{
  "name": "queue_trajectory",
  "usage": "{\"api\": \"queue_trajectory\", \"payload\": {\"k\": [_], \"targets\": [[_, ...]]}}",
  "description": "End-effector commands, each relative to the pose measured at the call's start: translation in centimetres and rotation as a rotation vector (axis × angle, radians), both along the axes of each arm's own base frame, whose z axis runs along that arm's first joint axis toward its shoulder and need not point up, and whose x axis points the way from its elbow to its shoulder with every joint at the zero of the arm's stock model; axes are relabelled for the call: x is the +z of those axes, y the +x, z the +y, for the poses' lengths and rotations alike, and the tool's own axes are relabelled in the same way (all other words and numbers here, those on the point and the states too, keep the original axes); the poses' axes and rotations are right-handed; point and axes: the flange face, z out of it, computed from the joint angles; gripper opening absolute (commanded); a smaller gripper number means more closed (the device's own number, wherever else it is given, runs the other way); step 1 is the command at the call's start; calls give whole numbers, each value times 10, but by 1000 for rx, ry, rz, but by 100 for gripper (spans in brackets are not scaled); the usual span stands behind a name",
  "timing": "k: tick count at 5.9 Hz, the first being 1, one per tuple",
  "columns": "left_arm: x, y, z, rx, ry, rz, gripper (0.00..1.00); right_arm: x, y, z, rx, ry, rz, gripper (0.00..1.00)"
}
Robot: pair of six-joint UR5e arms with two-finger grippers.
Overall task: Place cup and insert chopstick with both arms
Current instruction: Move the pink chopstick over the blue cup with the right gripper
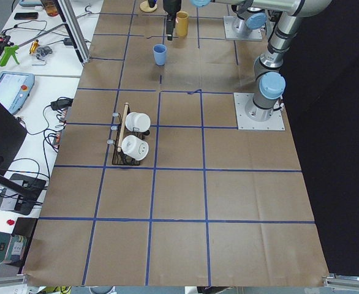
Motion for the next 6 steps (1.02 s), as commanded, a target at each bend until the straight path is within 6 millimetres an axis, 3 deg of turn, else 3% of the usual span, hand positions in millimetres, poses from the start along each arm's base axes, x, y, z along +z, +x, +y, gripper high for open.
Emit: {"api": "queue_trajectory", "payload": {"k": [1,3,5,6], "targets": [[1,0,1,8,-3,2,99,-4,59,-23,-21,-26,-4,6],[7,3,6,14,-7,1,99,-21,84,-42,7,-49,-6,4],[8,4,7,14,-9,-1,99,-57,127,-44,95,-51,26,4],[8,4,7,14,-8,-1,99,-65,127,-49,161,-59,60,4]]}}
